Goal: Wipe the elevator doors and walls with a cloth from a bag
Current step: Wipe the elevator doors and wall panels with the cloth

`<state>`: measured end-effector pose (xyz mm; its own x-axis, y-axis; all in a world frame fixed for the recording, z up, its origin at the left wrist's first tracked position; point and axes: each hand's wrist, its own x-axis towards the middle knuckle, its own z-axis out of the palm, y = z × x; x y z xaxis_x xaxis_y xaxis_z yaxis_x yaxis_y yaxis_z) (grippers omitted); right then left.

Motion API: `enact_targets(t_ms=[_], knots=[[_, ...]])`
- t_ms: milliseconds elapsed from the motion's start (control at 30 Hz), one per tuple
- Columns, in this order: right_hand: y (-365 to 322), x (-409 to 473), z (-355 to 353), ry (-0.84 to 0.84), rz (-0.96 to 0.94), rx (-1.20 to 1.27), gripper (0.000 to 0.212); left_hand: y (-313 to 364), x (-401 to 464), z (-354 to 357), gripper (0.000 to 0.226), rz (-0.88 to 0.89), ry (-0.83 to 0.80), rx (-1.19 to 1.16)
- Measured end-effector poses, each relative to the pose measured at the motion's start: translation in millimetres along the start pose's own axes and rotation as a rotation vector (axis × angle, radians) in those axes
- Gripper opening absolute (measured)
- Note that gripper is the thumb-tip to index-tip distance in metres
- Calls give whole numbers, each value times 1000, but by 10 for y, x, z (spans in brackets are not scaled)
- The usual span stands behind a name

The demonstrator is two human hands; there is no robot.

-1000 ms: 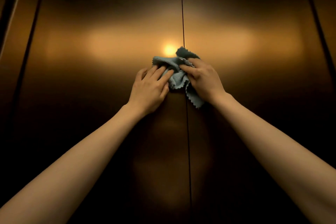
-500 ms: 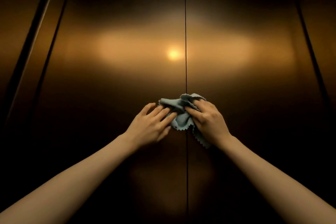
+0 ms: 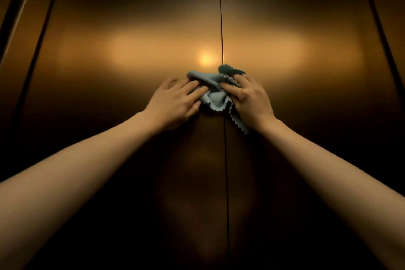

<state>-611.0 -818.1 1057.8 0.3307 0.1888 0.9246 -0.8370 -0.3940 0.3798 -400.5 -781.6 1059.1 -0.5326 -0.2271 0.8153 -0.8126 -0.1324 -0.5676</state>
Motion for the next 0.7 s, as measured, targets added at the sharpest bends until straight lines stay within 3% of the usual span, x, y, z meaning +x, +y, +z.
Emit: enact_targets(t_ms=[267, 433, 700], knots=[[275, 717, 115, 24, -36, 39, 34, -448, 633, 60, 65, -70, 87, -32], [380, 1136, 102, 26, 58, 68, 34, -553, 1032, 0, 68, -157, 137, -61], [367, 897, 81, 48, -69, 5, 29, -458, 785, 43, 64, -88, 129, -40]])
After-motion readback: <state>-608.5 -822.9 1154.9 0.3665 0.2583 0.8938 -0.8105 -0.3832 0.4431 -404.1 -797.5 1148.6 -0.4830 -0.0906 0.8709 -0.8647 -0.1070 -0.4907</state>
